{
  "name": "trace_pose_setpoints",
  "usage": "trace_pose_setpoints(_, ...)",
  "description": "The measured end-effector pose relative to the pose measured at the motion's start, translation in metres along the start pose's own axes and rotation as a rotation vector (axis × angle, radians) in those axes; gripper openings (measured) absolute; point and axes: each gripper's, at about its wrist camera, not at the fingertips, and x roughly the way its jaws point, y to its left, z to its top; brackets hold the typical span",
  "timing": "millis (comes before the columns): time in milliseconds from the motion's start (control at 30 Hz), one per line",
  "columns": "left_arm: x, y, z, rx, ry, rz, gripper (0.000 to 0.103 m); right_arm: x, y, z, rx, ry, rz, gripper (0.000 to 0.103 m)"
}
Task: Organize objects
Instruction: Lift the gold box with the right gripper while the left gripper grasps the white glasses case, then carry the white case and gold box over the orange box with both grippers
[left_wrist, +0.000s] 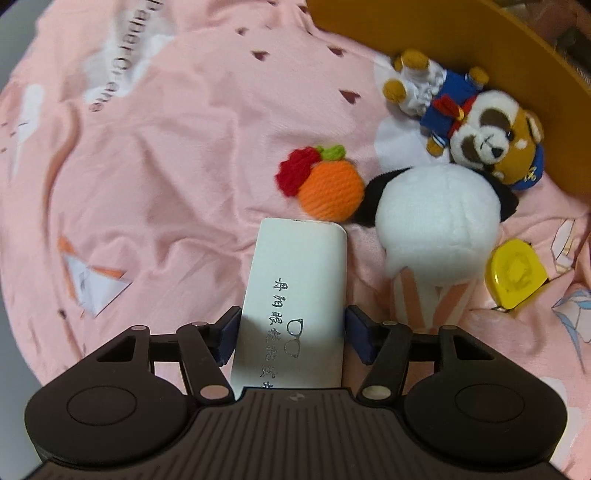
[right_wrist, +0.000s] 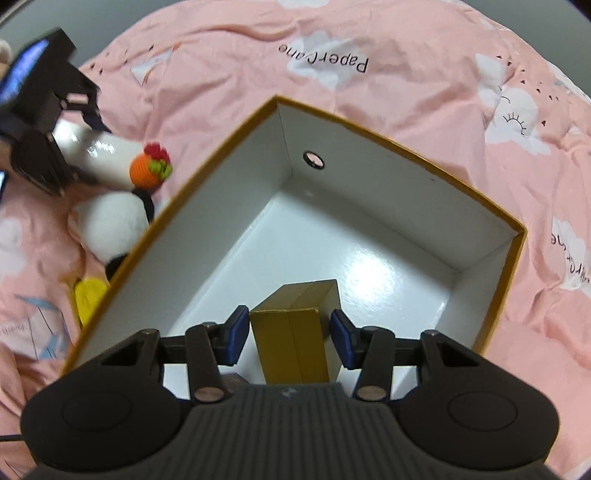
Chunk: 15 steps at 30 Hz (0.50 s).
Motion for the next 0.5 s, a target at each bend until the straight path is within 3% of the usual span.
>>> trace_pose_setpoints(167, -0.043, 0.002, -0.011, -0.045, -0.113, 0.041, 0.069, -0.006, -0.009, -0.001, 0.011, -0.004, -0.035, 0.05)
trace_pose_setpoints(300, -0.088, -0.006, 0.001, -0.039, -0.221, 0.096, 0.068, -0.009, -0.009, -0.005, -0.007, 0.003, -0.035, 0.05)
trace_pose_setpoints(500, -0.147, -0.043, 0.039, 0.113, -0.439, 0.116, 0.068, -0.023, -0.018, -0.006, 0.045, -0.013, -0.033, 0.05)
